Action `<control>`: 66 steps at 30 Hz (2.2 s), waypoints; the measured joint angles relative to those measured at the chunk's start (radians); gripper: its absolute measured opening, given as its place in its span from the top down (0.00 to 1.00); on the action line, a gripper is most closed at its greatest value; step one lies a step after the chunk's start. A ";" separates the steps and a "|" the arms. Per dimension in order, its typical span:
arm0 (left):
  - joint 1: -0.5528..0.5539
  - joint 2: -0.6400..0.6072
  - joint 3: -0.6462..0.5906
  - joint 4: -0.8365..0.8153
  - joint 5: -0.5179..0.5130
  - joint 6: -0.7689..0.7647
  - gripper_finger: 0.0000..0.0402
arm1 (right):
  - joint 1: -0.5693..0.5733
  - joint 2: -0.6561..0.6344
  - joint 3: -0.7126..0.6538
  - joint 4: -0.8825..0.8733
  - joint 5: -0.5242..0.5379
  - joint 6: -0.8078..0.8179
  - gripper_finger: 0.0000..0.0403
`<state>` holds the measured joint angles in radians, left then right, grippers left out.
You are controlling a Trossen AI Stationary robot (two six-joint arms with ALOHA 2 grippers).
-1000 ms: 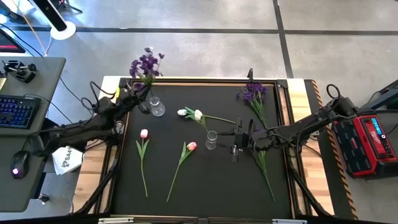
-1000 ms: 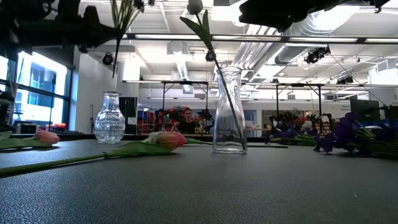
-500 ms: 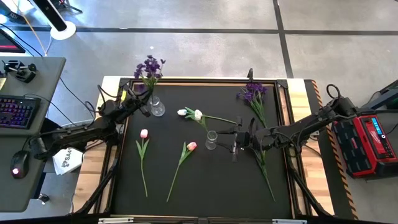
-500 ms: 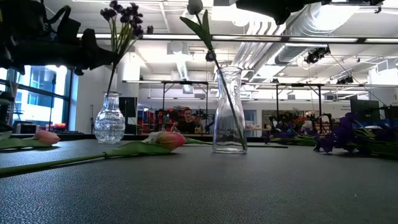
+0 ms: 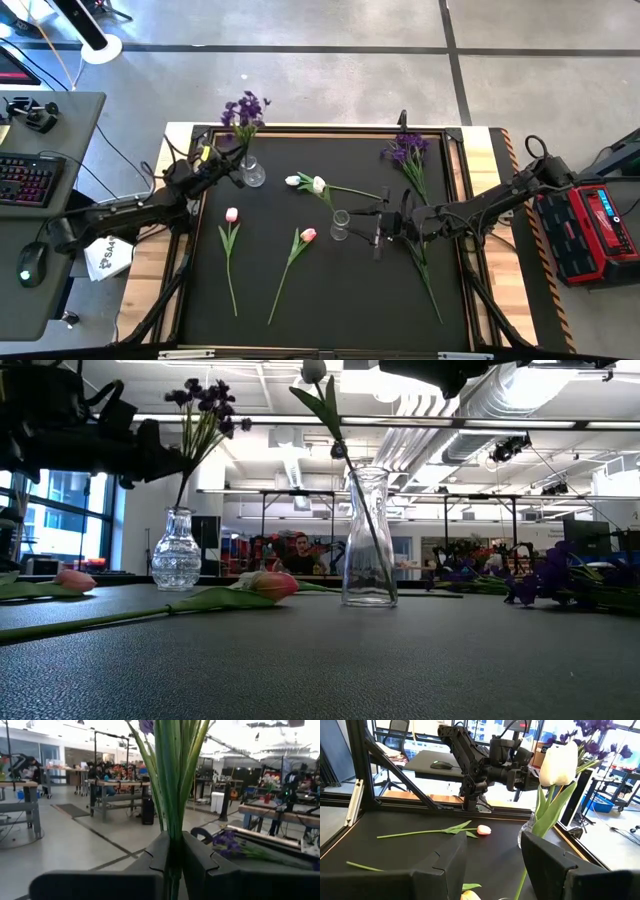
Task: Sort flowers into vase by color
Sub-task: Put the left violet flower into the left transparent flower vase
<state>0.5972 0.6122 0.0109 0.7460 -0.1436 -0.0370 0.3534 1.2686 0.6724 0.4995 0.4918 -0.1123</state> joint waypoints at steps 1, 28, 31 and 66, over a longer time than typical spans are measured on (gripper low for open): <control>0.000 0.005 0.000 0.000 0.000 0.004 0.93 | 0.000 0.000 0.000 0.000 0.000 0.000 0.57; 0.000 0.055 0.001 -0.018 -0.027 -0.007 0.87 | 0.000 0.000 0.000 -0.007 -0.002 0.000 0.57; 0.000 0.056 0.001 -0.042 -0.027 -0.005 0.80 | 0.000 0.000 0.000 -0.010 -0.002 0.000 0.57; -0.041 0.048 0.335 -0.727 -0.024 -0.018 0.52 | 0.000 0.000 0.000 -0.009 -0.001 0.003 0.57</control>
<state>0.5562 0.6601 0.3463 0.0194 -0.1674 -0.0551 0.3534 1.2686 0.6724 0.4904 0.4908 -0.1093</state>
